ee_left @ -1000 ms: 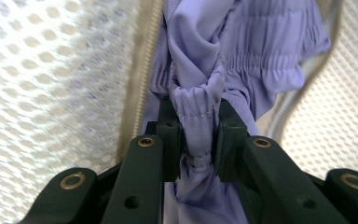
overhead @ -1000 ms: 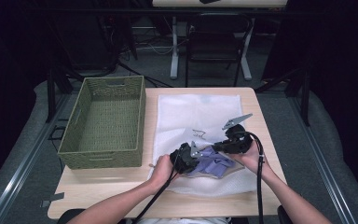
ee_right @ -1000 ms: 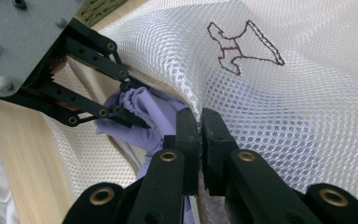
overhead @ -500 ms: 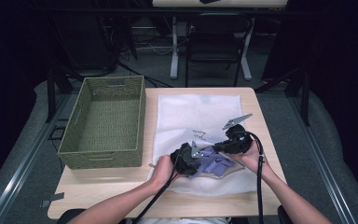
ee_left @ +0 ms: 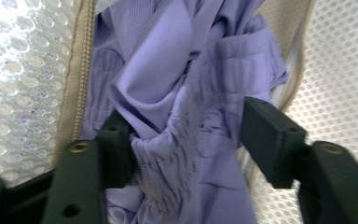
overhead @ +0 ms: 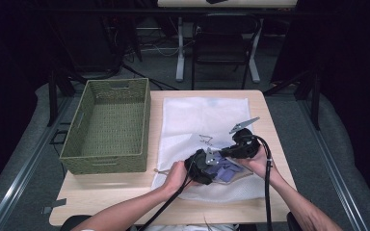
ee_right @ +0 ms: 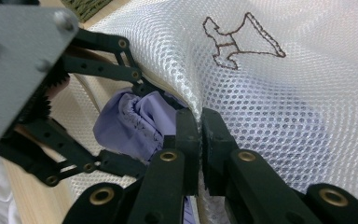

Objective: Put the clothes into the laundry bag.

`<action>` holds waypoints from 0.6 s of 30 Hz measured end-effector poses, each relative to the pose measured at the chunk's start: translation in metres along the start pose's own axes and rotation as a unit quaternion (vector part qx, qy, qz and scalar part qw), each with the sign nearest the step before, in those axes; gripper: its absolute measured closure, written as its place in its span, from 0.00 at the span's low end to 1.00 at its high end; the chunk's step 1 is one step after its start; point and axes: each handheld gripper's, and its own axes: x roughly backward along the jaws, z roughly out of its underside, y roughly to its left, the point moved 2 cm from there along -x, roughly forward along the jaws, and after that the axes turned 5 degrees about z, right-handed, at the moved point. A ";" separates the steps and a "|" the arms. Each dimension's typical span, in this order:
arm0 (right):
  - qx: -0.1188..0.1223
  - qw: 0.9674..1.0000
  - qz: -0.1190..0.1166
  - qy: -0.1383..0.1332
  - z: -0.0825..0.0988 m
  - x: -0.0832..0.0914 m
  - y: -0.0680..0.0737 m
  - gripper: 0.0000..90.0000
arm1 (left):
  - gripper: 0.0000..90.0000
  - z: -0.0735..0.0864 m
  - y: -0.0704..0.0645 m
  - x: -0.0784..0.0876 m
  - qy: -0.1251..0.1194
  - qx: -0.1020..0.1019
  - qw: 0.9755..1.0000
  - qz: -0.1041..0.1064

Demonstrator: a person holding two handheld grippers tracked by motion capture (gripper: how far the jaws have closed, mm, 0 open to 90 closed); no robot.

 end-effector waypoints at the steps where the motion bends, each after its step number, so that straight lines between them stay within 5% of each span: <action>1: -0.002 1.000 -0.002 0.002 0.000 -0.001 0.000 0.97 | 0.51 0.001 0.000 -0.003 0.003 0.000 1.000 -0.007; 9: 0.001 1.000 0.000 0.001 -0.001 0.000 0.002 0.97 | 0.82 0.007 0.006 -0.009 0.006 0.002 1.000 -0.027; 18: 0.000 0.999 -0.003 -0.032 -0.007 0.013 0.005 0.97 | 0.85 0.002 0.016 0.006 -0.024 0.008 0.994 -0.102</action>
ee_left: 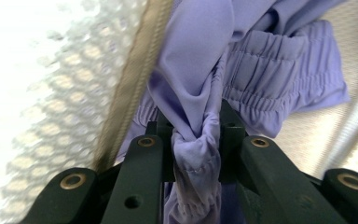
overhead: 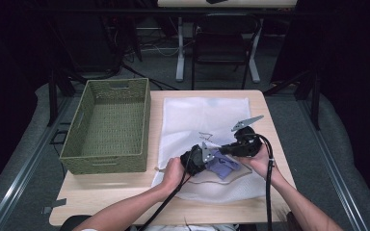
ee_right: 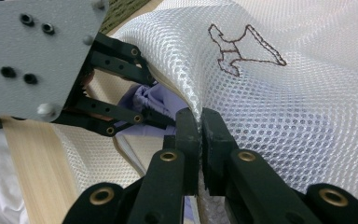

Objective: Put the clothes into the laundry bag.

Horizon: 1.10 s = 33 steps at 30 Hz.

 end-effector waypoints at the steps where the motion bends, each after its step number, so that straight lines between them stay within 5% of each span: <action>1: 0.001 1.000 0.000 0.000 0.000 0.000 0.000 0.97 | 0.85 0.001 0.001 -0.001 0.002 0.003 1.000 0.000; 5: -0.006 1.000 -0.003 0.019 0.005 -0.009 -0.003 0.97 | 0.79 0.005 0.000 -0.009 0.021 -0.001 0.999 0.024; 9: -0.009 1.000 -0.003 0.022 0.007 -0.011 -0.005 0.97 | 0.62 0.003 -0.003 -0.003 0.022 -0.003 0.999 0.035; 20: -0.015 1.000 -0.002 0.020 0.006 -0.008 -0.007 0.97 | 0.26 -0.005 -0.017 0.011 -0.001 -0.001 0.996 0.085; 25: -0.020 0.999 -0.009 0.029 0.007 -0.013 -0.007 0.97 | 0.33 -0.007 -0.018 -0.010 0.013 0.004 0.997 0.075; 33: -0.022 0.999 -0.012 0.031 0.007 -0.014 -0.006 0.97 | 0.74 -0.001 -0.014 -0.021 0.011 -0.005 0.998 0.061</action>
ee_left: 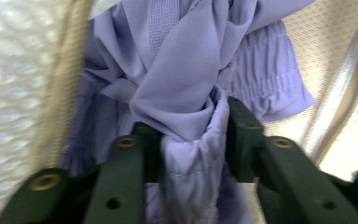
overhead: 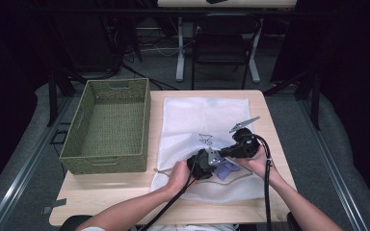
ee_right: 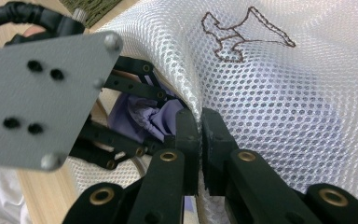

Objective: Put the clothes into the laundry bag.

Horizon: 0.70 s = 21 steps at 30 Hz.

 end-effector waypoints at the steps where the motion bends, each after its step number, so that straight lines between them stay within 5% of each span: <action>1: 0.001 1.000 0.000 -0.001 0.000 0.000 0.000 0.97 | 0.77 0.001 0.001 0.001 -0.003 -0.002 1.000 -0.002; 6: 0.004 1.000 0.001 -0.015 -0.003 0.006 0.002 0.97 | 0.81 -0.002 0.007 0.008 -0.015 -0.005 0.999 -0.029; 11: 0.009 0.999 -0.002 -0.031 -0.006 0.013 0.007 0.97 | 0.80 -0.003 0.015 0.013 -0.032 0.016 0.997 -0.063; 14: 0.008 1.000 -0.001 -0.023 -0.005 0.009 0.005 0.97 | 0.74 0.001 0.017 0.008 -0.015 0.024 0.999 -0.046; 21: 0.001 1.000 -0.001 -0.018 -0.002 0.006 -0.001 0.97 | 0.45 -0.003 0.010 0.015 -0.003 0.007 1.000 -0.011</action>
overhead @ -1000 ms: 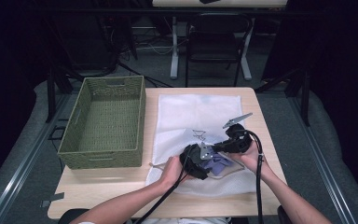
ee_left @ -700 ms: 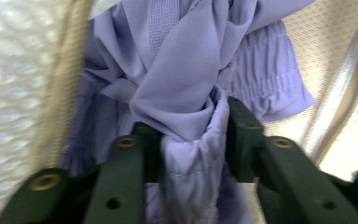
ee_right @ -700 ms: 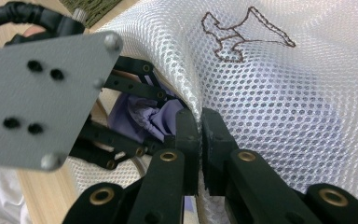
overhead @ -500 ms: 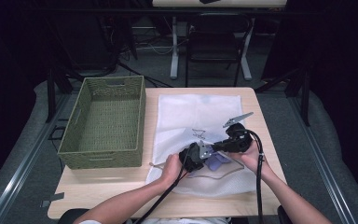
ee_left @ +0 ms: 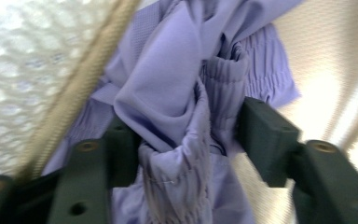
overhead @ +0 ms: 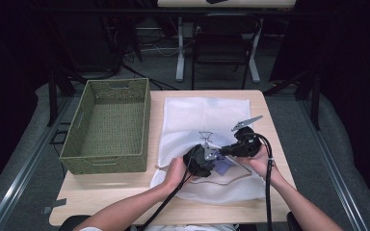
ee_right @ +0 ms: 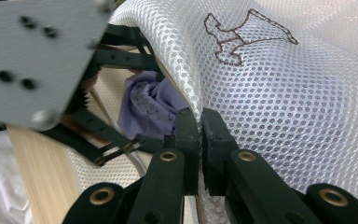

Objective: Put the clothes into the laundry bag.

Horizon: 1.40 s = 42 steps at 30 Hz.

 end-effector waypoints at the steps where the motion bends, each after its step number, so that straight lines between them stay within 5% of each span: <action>1: -0.001 1.000 0.000 0.001 0.000 0.000 0.000 0.97 | 0.43 -0.001 -0.002 0.002 -0.001 -0.002 1.000 0.011; 7: -0.001 1.000 0.000 0.001 0.001 0.001 -0.001 0.97 | 0.30 -0.004 -0.011 0.014 -0.008 -0.017 0.999 0.035; 17: -0.002 1.000 0.002 0.003 0.001 0.001 -0.002 0.97 | 0.25 -0.002 -0.021 0.042 -0.018 -0.044 0.997 0.062; 27: 0.001 1.000 0.002 0.003 0.001 0.001 -0.002 0.97 | 0.27 0.020 -0.012 0.058 -0.019 -0.018 0.998 0.051; 32: 0.001 1.000 0.003 0.004 0.001 0.000 -0.001 0.97 | 0.36 0.030 -0.007 0.044 0.002 0.013 0.999 0.039; 36: 0.003 1.000 0.003 0.007 0.001 -0.001 0.001 0.97 | 0.41 0.032 -0.007 0.028 0.020 0.013 0.999 0.026; 42: 0.004 1.000 0.002 0.009 0.001 -0.002 0.001 0.97 | 0.75 0.032 -0.002 0.014 0.019 0.027 0.999 -0.001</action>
